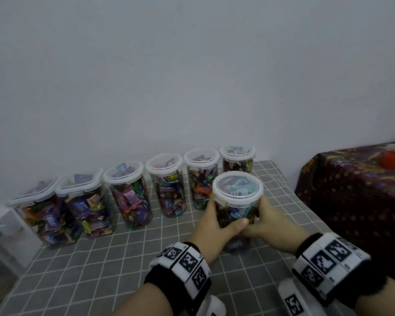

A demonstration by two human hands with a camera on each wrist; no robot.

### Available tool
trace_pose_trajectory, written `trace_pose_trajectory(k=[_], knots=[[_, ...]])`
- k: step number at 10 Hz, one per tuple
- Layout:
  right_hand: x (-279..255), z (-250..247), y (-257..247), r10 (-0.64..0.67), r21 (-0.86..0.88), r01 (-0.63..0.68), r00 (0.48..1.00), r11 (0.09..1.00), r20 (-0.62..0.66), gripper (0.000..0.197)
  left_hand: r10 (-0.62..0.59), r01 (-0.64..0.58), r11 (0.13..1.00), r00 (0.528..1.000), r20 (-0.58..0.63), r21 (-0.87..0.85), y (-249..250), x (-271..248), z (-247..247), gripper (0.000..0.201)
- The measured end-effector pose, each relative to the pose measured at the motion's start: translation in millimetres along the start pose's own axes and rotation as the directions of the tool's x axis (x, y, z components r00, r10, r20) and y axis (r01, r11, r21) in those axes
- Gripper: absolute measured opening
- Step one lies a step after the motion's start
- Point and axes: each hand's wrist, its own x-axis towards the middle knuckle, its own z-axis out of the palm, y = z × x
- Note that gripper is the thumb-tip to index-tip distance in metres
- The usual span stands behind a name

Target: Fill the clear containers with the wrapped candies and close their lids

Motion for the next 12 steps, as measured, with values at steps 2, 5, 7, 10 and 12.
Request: trace_pose_trajectory(k=[2, 5, 7, 10, 12], knots=[[-11, -39, 7, 0.064, -0.003, -0.067, 0.976, 0.998, -0.209, 0.086, 0.098, -0.146, 0.893, 0.986, 0.133, 0.426, 27, 11, 8, 0.085], [23, -83, 18, 0.237, -0.106, -0.337, 0.820, 0.935, -0.520, 0.077, 0.233, -0.262, 0.494, 0.959, 0.164, 0.829, 65, 62, 9, 0.088], [55, -82, 18, 0.234, -0.114, -0.370, 0.766, 0.922, -0.599, 0.075, 0.143, -0.229, 0.409, 0.972, 0.186, 0.883, 59, 78, 8, 0.093], [76, -76, 16, 0.253, -0.100, -0.389, 0.752, 0.916, -0.609, 0.075, 0.169, -0.254, 0.446, 0.966, 0.197, 0.859, 50, 78, 4, 0.094], [74, -75, 15, 0.278, -0.079, -0.391, 0.769, 0.917, -0.575, 0.078, 0.146, -0.237, 0.497, 0.971, 0.189, 0.834, 56, 74, 1, 0.092]])
